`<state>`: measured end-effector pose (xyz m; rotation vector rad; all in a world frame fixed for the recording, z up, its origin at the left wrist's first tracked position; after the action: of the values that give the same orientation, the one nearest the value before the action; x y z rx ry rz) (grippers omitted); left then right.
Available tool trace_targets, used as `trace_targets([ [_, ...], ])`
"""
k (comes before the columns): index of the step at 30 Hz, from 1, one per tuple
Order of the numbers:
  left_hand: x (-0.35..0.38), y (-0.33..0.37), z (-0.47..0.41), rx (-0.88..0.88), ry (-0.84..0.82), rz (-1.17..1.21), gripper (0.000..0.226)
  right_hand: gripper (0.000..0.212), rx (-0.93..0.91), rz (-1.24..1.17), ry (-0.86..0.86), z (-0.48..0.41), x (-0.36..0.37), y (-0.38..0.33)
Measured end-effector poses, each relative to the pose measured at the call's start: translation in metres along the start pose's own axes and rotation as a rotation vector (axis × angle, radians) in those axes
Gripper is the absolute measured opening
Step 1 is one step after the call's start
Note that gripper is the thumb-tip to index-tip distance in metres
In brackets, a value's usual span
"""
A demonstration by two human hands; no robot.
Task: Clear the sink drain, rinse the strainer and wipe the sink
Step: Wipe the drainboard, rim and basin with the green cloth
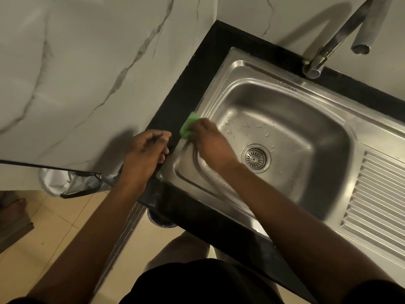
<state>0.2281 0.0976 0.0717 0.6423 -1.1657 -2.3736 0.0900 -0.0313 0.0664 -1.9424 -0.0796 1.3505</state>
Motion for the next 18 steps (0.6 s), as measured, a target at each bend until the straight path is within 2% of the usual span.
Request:
trace_targets([
  [4, -0.007, -0.005, 0.0, -0.038, 0.008, -0.022, 0.012, 0.018, 0.198, 0.027, 0.208, -0.044, -0.052, 0.075],
  [7, -0.011, -0.006, 0.002, -0.037, 0.006, -0.04, 0.011, 0.016, 0.195, 0.175, 0.183, -0.066, -0.067, 0.097],
  [11, -0.011, -0.006, 0.004, -0.024, 0.0, -0.071, 0.011, 0.019, 0.292, 0.152, 0.214, -0.066, -0.064, 0.103],
  [13, -0.014, -0.008, 0.005, -0.018, 0.003, -0.055, 0.012, 0.017, 0.275, 0.061, 0.202, -0.055, -0.055, 0.088],
  [15, -0.014, -0.008, 0.006, -0.01, -0.002, -0.039, 0.013, 0.016, 0.189, -0.033, 0.113, -0.037, -0.037, 0.059],
  [18, -0.01, -0.009, 0.004, -0.012, -0.015, -0.04, 0.013, 0.021, 0.035, -0.046, -0.039, 0.001, -0.005, 0.012],
])
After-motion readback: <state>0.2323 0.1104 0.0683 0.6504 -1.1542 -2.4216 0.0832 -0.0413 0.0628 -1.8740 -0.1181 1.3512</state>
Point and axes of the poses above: each hand's wrist, its own z-axis away from the middle knuckle, its own x-axis out of the palm, y = z × x, the point moved 10 cm from there along -z, towards the middle knuckle, and after that the axes turned 11 degrees about -x, right-handed, at the moved point
